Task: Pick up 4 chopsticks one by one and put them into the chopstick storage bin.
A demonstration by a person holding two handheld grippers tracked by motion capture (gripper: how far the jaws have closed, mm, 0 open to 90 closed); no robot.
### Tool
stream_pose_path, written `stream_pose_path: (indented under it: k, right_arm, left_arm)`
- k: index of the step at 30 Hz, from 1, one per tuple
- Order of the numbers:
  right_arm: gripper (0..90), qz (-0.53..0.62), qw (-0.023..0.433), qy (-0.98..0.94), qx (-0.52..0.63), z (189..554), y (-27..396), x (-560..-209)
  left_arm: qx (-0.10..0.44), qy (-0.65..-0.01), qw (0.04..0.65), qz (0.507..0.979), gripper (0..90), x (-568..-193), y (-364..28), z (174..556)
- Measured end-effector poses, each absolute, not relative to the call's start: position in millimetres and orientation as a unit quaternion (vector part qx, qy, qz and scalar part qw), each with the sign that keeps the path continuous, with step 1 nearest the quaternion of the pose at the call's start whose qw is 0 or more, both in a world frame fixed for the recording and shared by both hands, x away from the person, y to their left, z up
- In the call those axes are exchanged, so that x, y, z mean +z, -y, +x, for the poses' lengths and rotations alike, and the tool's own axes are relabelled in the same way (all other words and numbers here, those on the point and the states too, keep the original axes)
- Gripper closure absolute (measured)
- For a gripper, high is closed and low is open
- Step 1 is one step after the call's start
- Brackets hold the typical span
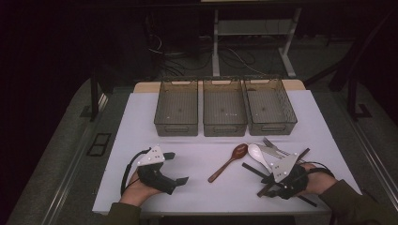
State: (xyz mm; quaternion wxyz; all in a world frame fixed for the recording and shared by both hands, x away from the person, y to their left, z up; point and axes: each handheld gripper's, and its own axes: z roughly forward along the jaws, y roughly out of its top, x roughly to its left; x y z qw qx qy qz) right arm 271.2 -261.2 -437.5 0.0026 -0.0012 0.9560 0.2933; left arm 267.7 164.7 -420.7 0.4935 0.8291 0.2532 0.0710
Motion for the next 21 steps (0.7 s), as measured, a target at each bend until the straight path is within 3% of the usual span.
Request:
stream_pose_path:
  k: [21]
  right_arm:
    - [65.9, 0.001, -0.003, -0.954, 0.3, 278.9, 261.4, -438.1]
  left_arm:
    - [0.07, -0.252, 0.492, 0.83, 0.0, -420.7, -164.3, 267.6]
